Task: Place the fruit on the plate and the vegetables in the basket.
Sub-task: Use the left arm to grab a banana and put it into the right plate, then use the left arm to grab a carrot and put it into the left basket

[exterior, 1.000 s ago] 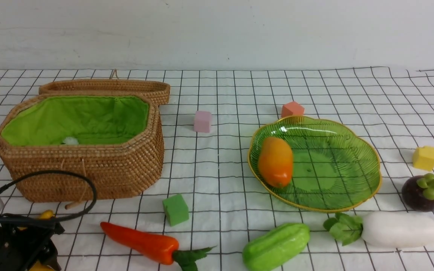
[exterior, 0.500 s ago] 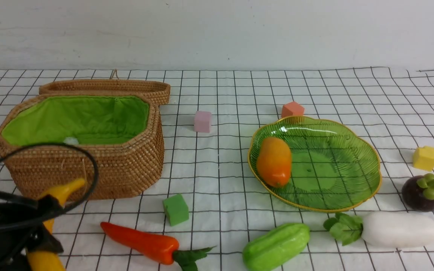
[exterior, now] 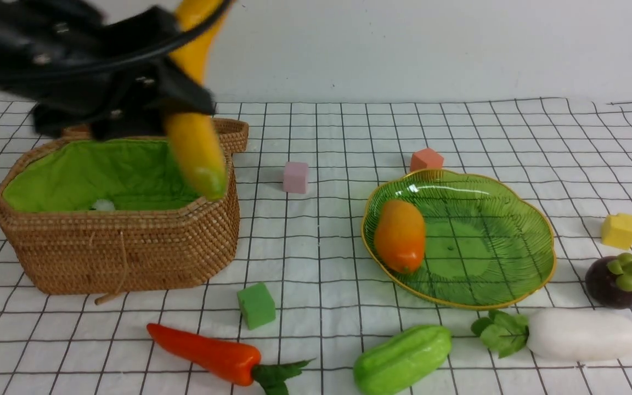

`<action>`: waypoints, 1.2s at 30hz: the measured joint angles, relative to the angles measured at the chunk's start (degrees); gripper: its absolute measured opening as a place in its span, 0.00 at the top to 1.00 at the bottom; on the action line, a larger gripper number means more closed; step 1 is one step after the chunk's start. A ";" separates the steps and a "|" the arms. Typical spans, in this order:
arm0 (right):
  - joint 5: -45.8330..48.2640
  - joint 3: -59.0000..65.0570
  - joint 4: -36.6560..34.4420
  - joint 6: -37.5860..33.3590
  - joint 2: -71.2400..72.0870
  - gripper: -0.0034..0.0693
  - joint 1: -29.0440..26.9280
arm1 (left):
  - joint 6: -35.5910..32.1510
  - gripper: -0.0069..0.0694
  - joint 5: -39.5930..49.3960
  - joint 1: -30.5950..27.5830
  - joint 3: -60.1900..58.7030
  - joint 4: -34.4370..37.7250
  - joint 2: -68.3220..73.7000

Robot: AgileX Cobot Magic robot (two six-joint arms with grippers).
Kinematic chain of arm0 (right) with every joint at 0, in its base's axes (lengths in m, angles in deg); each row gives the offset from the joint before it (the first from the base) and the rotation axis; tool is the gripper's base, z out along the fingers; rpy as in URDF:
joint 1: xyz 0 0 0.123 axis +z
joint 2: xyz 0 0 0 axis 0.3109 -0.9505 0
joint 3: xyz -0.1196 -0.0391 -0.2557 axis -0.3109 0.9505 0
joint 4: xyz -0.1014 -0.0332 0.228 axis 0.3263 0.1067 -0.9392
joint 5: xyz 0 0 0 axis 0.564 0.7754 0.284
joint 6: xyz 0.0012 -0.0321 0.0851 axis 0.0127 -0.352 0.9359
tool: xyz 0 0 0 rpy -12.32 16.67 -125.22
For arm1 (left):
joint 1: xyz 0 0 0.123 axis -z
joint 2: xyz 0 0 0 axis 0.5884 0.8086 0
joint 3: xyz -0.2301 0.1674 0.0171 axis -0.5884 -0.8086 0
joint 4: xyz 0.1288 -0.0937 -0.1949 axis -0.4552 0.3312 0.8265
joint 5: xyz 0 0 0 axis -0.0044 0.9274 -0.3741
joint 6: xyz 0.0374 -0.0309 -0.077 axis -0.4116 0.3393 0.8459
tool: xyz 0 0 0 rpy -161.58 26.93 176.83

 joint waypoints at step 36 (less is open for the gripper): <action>0.00 0.00 0.05 0.00 0.00 0.62 0.00 | 3.05 0.11 21.02 13.14 65.71 -7.75 41.21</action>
